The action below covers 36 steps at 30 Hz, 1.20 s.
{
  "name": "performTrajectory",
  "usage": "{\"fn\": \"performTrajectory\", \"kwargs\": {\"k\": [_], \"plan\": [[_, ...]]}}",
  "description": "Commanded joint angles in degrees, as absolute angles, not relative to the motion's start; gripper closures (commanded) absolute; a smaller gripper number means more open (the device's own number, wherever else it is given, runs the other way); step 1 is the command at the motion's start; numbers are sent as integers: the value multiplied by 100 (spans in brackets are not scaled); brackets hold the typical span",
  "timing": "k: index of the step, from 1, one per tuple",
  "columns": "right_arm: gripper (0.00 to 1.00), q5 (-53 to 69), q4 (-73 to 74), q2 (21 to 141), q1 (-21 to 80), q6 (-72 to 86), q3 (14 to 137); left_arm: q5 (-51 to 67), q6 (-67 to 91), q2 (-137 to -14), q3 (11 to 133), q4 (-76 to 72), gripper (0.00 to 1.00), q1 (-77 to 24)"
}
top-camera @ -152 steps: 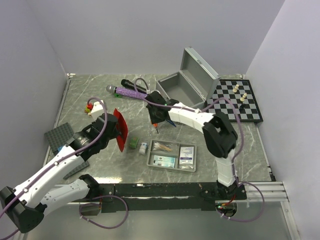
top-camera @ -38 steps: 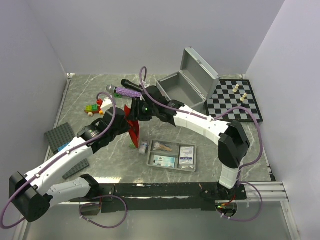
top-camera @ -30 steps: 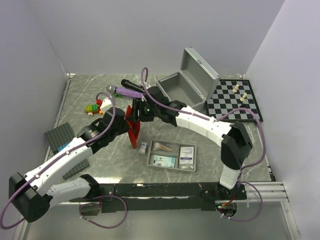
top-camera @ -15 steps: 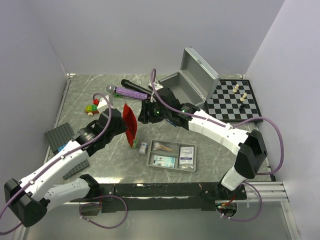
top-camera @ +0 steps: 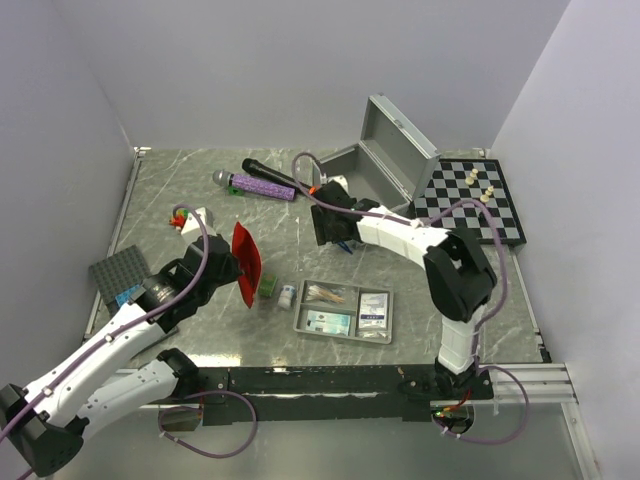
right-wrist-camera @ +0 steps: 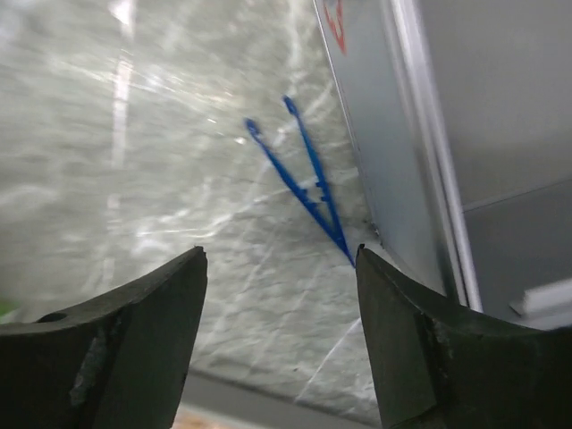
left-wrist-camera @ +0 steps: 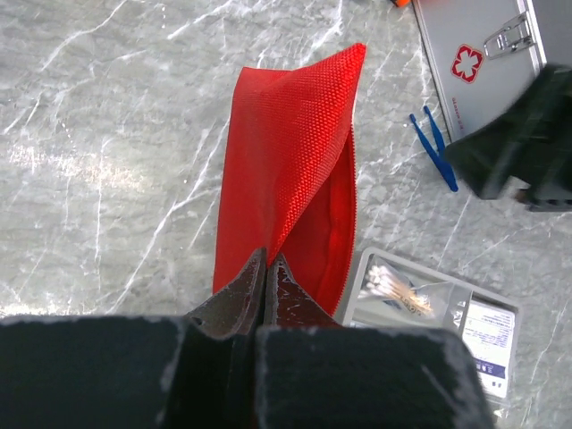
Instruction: Organize the medicine kit
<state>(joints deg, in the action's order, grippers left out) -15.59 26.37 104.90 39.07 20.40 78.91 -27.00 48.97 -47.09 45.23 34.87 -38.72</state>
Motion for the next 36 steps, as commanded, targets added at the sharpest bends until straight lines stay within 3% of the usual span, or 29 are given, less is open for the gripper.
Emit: {"fn": "performTrajectory", "kwargs": {"k": [1, 16, 26, 36], "plan": [[24, -2100, 2830, 10854, 3929, 1767, 8314, -2847, 4878, -4658, 4588, 3445, 99, -3876], [22, -1680, 2698, 11645, 3762, 1723, 8438, -2812, 4843, -4676, 4421, 3243, 99, -3867], [30, -730, 2575, 11602, 3893, 1881, 8288, -2742, 4869, -4790, 4412, 3155, 99, -3876], [32, -984, 2636, 11460, 4026, 2083, 8217, -2725, 4896, -4755, 4403, 3199, 99, -3876]]}}
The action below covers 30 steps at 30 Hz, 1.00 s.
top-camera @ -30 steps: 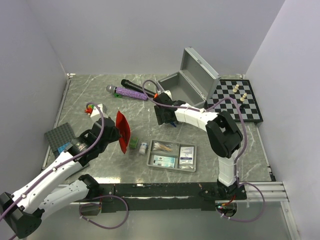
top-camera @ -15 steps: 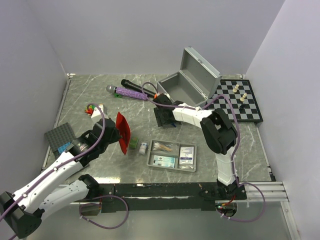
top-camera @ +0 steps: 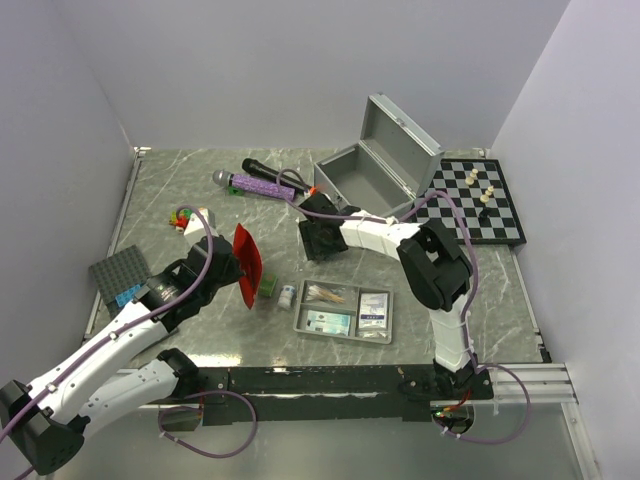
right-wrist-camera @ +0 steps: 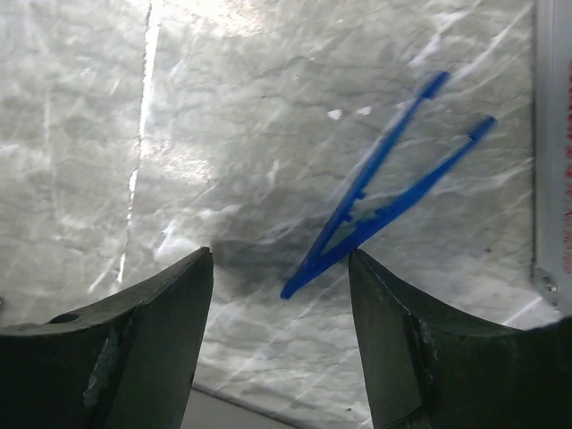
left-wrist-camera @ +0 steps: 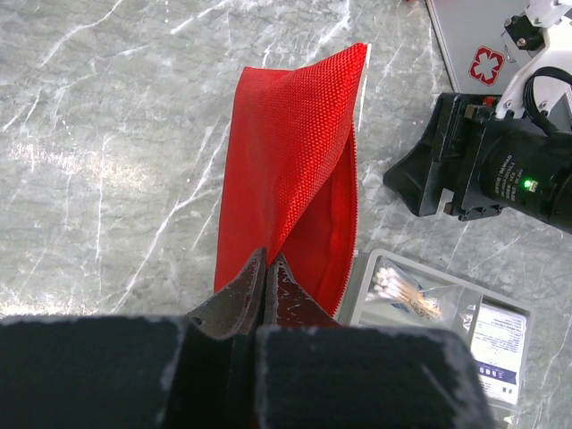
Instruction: Organize the medicine kit
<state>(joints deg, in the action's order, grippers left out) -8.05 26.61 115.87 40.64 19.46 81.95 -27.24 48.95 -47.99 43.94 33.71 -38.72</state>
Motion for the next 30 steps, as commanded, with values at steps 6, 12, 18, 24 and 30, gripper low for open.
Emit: {"fn": "performTrajectory", "kwargs": {"k": [6, 12, 18, 24, 30], "plan": [[39, -1028, 2847, 11759, 3850, 2153, 8472, -2725, 4931, -4685, 4368, 3234, 99, -3876], [47, -1046, 2874, 11926, 3656, 2118, 8630, -2751, 4931, -4623, 4342, 3261, 99, -3867], [63, -879, 2857, 11980, 3647, 2074, 8728, -2751, 4922, -4641, 4359, 3252, 99, -3876], [86, -686, 2699, 11646, 3709, 2179, 8482, -2760, 4896, -4658, 4368, 3243, 99, -3876], [100, -370, 2496, 10856, 3928, 2381, 8113, -2733, 4860, -4790, 4430, 3173, 99, -3876]]}}
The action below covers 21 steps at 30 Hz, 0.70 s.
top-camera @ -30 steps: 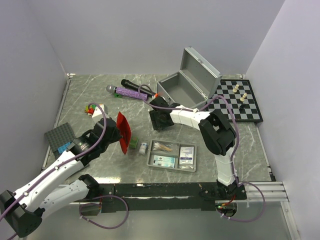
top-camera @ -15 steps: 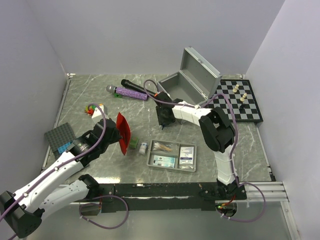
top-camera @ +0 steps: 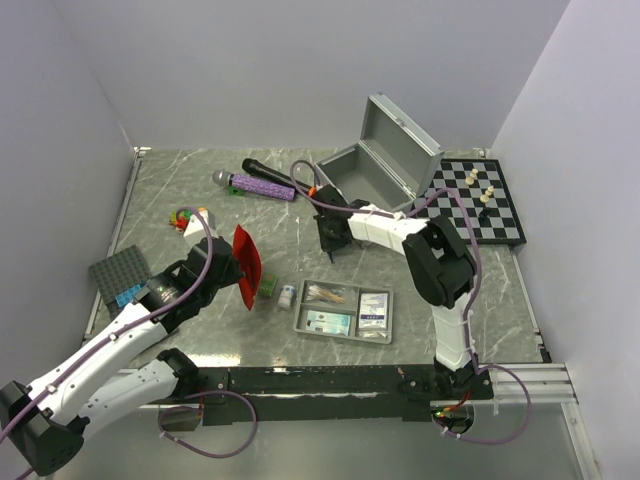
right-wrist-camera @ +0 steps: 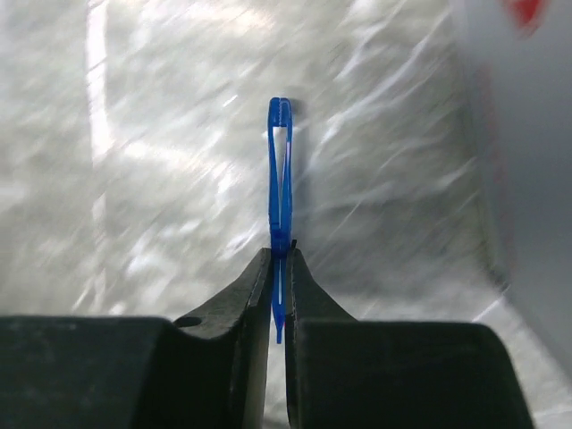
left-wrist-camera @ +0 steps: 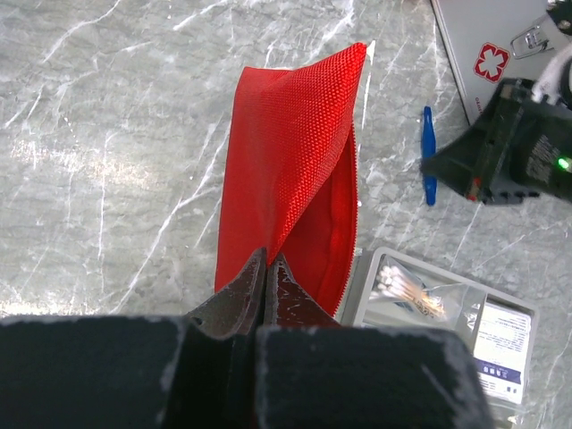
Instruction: Organize the medicine kit
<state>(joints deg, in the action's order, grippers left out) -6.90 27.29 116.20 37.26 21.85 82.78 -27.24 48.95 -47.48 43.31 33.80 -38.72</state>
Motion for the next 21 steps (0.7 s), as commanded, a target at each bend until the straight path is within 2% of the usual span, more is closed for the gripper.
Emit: {"fn": "performTrajectory", "kwargs": {"k": [1, 12, 21], "plan": [[100, -256, 2461, 10733, 3972, 2425, 8069, -2733, 4852, -4816, 4447, 3155, 99, -3867], [100, 1317, 1732, 9396, 4491, 3190, 7664, -2786, 5141, -5089, 4561, 2989, 99, -3867], [100, 1863, 1670, 9738, 5115, 3594, 8208, -2777, 5335, -5282, 4781, 2962, 99, -3876]]}}
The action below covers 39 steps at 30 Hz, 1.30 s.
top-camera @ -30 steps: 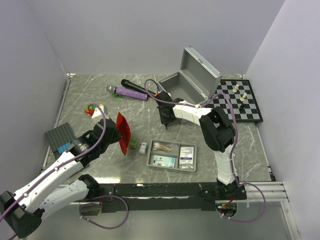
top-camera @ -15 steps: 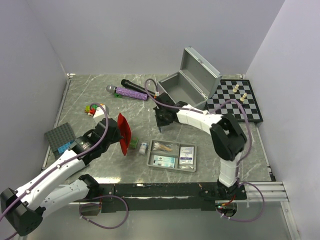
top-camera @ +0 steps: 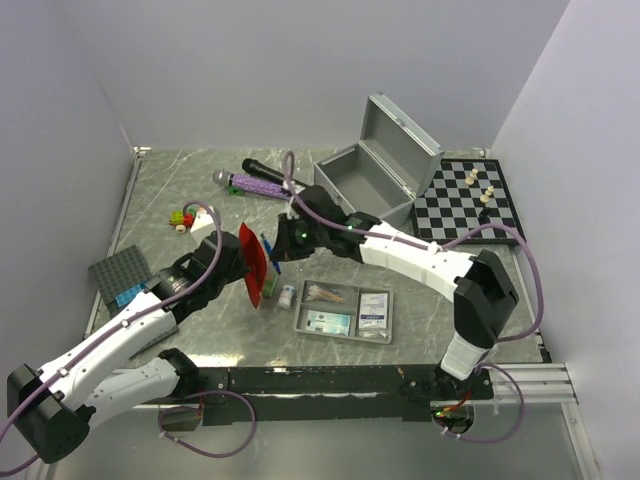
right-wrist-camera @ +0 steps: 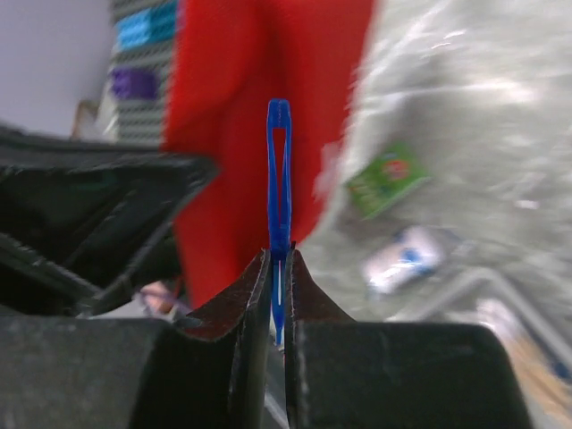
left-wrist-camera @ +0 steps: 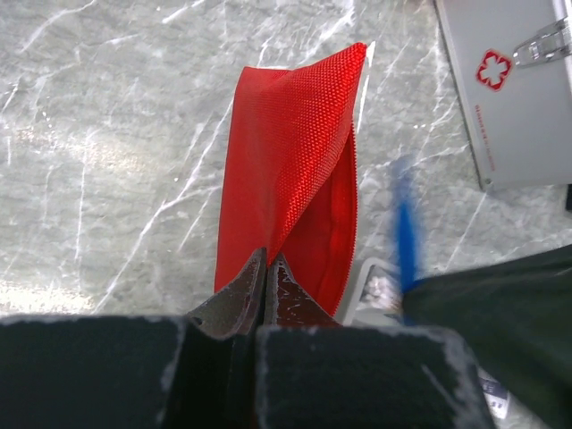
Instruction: Organize the medicine kit
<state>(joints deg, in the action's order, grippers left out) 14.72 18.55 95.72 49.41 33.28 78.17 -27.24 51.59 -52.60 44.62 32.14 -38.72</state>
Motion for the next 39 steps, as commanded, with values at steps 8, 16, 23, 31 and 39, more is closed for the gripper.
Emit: {"fn": "performTrajectory", "kwargs": {"k": [8, 16, 23, 31, 39], "plan": [[100, 1969, 1714, 10037, 5203, 3797, 8455, -2777, 5449, -5195, 4808, 2927, 99, -3867], [100, 1846, 1836, 10221, 5212, 3955, 8657, -2707, 5519, -5168, 4772, 2900, 99, -3876], [43, 1942, 1521, 10064, 5212, 3973, 8569, -2760, 5502, -5107, 4755, 2892, 99, -3867], [33, 1610, 1845, 9625, 5212, 3666, 8561, -2996, 5476, -5045, 4834, 3146, 99, -3867], [35, 449, 2398, 8885, 5212, 2436, 7893, -3726, 5388, -4527, 4852, 3884, 99, -3850]]}}
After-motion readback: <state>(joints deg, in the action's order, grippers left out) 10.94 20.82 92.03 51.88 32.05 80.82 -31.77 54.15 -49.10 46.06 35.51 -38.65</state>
